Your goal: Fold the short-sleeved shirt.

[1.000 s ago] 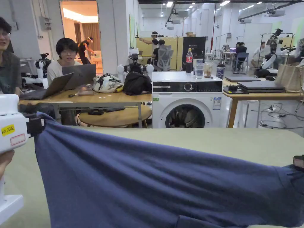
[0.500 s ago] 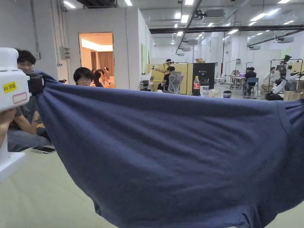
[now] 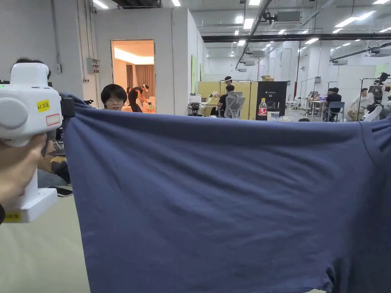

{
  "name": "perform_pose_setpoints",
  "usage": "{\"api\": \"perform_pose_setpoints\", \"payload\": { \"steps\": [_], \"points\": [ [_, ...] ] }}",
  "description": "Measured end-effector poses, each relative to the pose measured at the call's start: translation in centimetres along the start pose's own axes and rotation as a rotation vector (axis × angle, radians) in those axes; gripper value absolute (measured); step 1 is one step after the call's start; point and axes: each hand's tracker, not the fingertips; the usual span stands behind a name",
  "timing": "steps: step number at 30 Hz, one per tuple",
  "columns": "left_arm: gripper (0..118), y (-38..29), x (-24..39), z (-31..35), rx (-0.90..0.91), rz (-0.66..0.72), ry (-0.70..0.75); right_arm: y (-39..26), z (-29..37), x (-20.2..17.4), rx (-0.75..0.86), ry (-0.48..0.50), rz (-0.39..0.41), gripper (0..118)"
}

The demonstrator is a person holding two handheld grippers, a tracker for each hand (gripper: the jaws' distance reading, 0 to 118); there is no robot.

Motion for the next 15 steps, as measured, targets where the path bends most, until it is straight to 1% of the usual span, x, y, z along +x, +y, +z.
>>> {"api": "perform_pose_setpoints", "payload": {
  "steps": [3, 4, 6, 8, 10, 13, 15],
  "points": [
    [0, 0.0, 0.3, -2.4, -0.010, 0.001, 0.014, 0.1, -2.6, -1.0, 0.000, -0.013, 0.021, 0],
    [0, 0.0, 0.4, -3.2, -0.010, 0.000, 0.018, 0.3, -3.4, -1.3, 0.005, -0.032, 0.043, 0],
    [0, 0.2, 0.6, -5.0, -0.008, -0.020, 0.042, 0.5, -5.6, -2.1, 0.009, -0.037, 0.064, 0],
    [0, 0.4, 0.9, -6.7, -0.010, -0.029, 0.074, 0.8, -7.8, -2.8, 0.001, -0.039, 0.060, 0],
    [0, 0.5, 1.1, -8.6, -0.024, -0.019, 0.074, 0.9, -10.1, -3.2, -0.002, -0.041, 0.046, 0],
    [0, 0.0, 1.8, -11.2, -0.037, -0.076, 0.101, 1.2, -13.1, -4.0, -0.010, -0.071, 0.047, 0],
    [0, -0.2, 2.2, -12.8, -0.053, -0.090, 0.104, 1.3, -14.8, -4.4, -0.023, -0.083, 0.062, 0]
  ]
}}
